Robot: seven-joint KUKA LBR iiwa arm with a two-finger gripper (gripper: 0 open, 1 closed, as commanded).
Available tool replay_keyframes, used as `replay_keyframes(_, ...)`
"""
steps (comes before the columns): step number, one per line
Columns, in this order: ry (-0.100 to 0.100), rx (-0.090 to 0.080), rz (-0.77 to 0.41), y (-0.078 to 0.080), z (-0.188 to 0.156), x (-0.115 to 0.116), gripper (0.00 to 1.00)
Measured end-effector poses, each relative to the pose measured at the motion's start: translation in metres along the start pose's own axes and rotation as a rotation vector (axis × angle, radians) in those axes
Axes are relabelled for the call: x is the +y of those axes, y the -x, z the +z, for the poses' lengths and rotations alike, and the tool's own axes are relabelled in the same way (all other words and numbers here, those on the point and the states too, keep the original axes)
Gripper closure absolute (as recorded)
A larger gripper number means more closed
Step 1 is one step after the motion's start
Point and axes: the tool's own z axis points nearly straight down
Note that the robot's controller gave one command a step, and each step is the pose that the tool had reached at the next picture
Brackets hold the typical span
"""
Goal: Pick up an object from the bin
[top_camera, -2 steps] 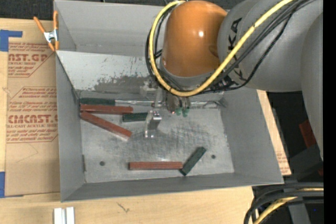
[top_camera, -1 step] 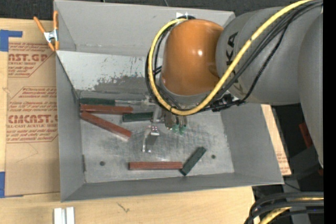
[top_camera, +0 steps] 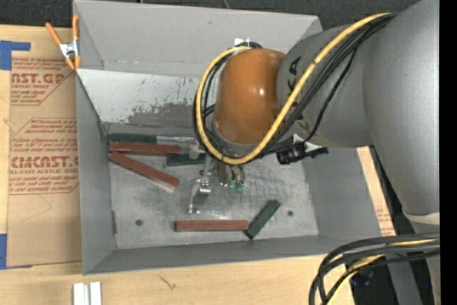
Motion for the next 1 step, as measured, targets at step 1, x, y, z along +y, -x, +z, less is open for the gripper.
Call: replay_keyframes(1,-0.002,0.010,-0.097,-0.0265,0.0811,-0.0190,1.00)
